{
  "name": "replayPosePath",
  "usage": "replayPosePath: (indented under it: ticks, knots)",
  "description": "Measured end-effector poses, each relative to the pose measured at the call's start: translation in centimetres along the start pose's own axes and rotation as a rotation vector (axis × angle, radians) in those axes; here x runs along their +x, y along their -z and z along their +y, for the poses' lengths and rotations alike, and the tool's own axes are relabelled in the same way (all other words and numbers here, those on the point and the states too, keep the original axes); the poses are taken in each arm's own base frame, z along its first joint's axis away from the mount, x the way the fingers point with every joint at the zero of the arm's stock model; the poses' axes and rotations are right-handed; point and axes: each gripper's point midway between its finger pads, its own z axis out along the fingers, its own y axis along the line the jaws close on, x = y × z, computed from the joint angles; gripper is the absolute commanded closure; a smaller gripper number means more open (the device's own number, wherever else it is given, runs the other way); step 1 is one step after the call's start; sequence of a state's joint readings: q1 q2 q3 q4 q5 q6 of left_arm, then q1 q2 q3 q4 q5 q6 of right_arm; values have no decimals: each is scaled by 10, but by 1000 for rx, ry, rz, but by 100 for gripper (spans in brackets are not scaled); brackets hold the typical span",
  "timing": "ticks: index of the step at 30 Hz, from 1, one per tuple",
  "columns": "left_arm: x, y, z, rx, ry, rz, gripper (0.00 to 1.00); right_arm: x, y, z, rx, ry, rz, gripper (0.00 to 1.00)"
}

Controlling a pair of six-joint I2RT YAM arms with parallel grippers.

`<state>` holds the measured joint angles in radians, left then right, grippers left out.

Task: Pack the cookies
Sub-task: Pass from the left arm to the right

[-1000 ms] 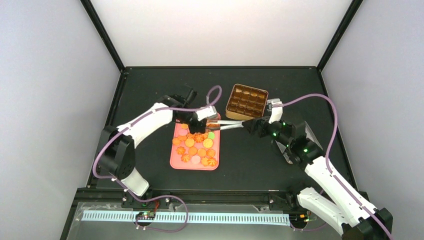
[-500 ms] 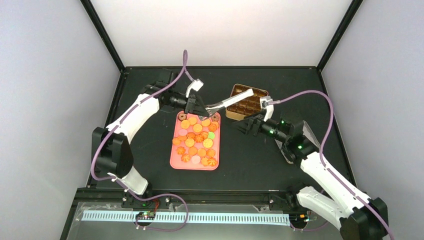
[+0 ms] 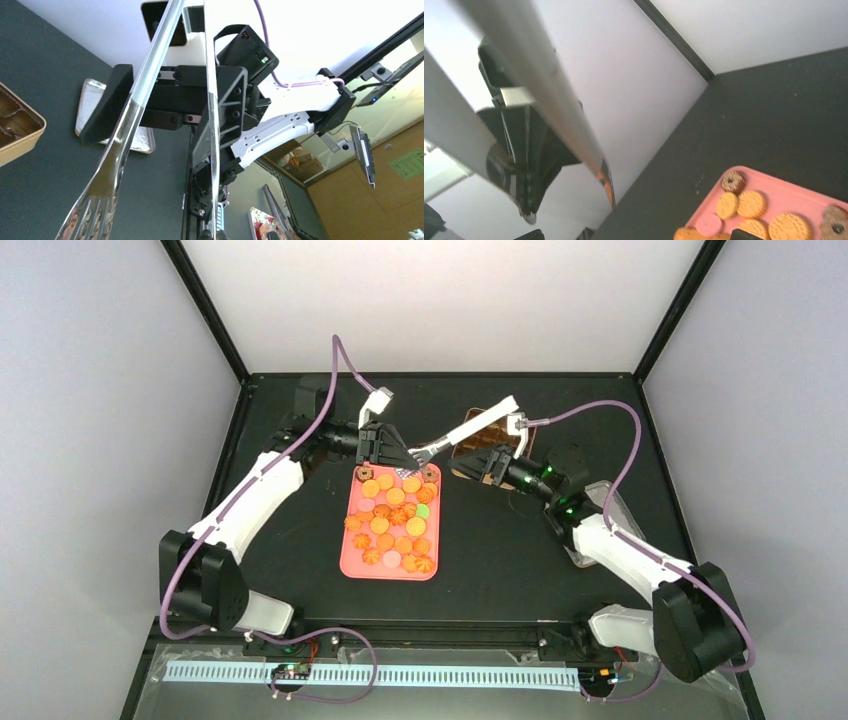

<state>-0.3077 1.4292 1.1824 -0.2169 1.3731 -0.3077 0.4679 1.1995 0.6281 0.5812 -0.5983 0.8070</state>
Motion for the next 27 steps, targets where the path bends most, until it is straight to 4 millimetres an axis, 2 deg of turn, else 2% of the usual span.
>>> replayPosePath:
  ticks: [3, 8, 20, 27]
  knots:
    - [0, 0, -7, 16, -16, -3, 99, -13, -3, 4, -42, -14, -44, 5]
    - [8, -5, -6, 30, -2, 7, 98, -30, -6, 15, -112, -29, -88, 10]
    - [9, -13, -13, 57, -30, 20, 98, -37, -8, 28, -180, -31, -89, 13]
    - [1, -13, -18, 72, -13, 10, 99, -27, -6, 35, -213, -15, -32, 10]
